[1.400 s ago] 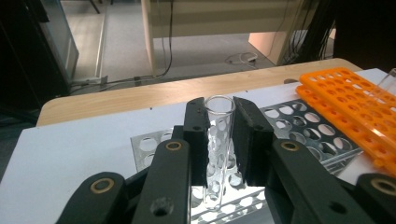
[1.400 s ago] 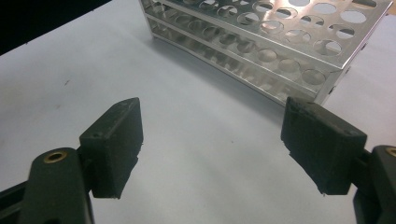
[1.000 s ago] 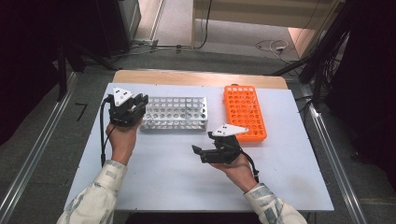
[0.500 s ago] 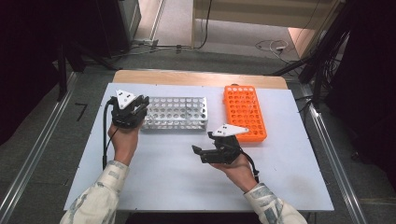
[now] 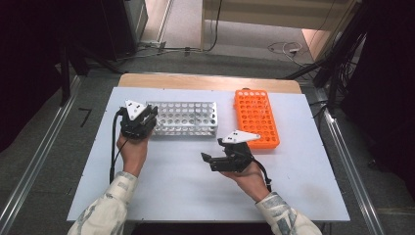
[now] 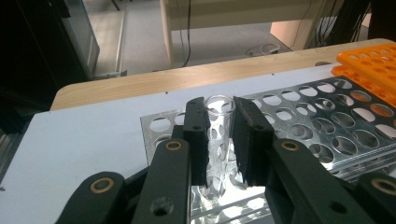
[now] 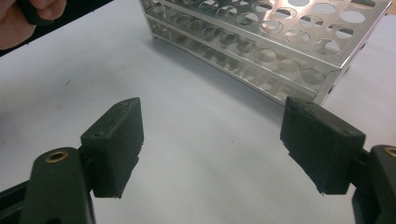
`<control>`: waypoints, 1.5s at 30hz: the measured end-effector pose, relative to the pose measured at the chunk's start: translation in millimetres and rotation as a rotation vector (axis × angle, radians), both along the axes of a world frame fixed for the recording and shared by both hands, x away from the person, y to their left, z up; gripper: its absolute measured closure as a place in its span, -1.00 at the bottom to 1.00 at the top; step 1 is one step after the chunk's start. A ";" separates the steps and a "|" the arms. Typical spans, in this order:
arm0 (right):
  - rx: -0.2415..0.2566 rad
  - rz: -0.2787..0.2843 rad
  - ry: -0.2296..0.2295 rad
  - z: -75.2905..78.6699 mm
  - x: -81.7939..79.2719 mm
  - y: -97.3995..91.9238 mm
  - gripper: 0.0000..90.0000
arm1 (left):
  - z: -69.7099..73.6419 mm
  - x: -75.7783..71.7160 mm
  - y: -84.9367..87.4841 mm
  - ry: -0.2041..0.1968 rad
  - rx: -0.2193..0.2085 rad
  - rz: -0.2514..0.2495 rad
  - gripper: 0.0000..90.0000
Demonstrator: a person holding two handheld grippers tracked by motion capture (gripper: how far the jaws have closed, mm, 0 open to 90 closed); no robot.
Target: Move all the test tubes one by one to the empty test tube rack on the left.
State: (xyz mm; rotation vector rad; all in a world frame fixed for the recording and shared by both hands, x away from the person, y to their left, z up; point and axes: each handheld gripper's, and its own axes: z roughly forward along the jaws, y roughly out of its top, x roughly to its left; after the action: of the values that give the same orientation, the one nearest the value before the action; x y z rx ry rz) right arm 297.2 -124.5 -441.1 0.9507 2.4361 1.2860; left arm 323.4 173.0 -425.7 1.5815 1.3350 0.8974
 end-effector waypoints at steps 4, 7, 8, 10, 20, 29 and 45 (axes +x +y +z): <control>-0.001 0.001 0.000 -0.2 0.0 -0.1 -0.55 | -4.8 0.0 0.5 0.007 -0.003 0.006 0.69; -0.002 0.000 0.001 -0.5 0.1 0.0 -0.55 | -6.9 0.0 0.3 0.013 -0.004 0.003 0.68; -0.004 0.000 0.001 -0.6 0.1 0.1 -0.55 | -7.5 -0.1 0.1 0.014 -0.005 0.003 0.68; -0.005 0.001 0.000 -0.8 0.0 0.4 -0.55 | -8.7 0.1 -0.4 0.017 -0.005 0.002 0.68; -0.009 0.000 0.001 -1.5 0.2 0.8 -0.55 | -14.4 0.8 0.3 0.050 -0.012 -0.001 0.67; -0.011 0.001 0.002 -1.8 0.2 0.9 -0.55 | -16.1 1.3 -0.1 0.066 -0.011 -0.002 0.66; -0.012 -0.004 0.002 -1.6 0.7 -0.3 -0.55 | -0.4 -11.1 0.6 0.024 -0.085 -0.027 0.36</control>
State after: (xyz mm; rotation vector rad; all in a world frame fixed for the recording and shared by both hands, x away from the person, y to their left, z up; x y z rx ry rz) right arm 297.9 -124.9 -442.7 0.9532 2.4392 1.2684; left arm 312.3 173.5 -426.2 1.5460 1.3479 0.7968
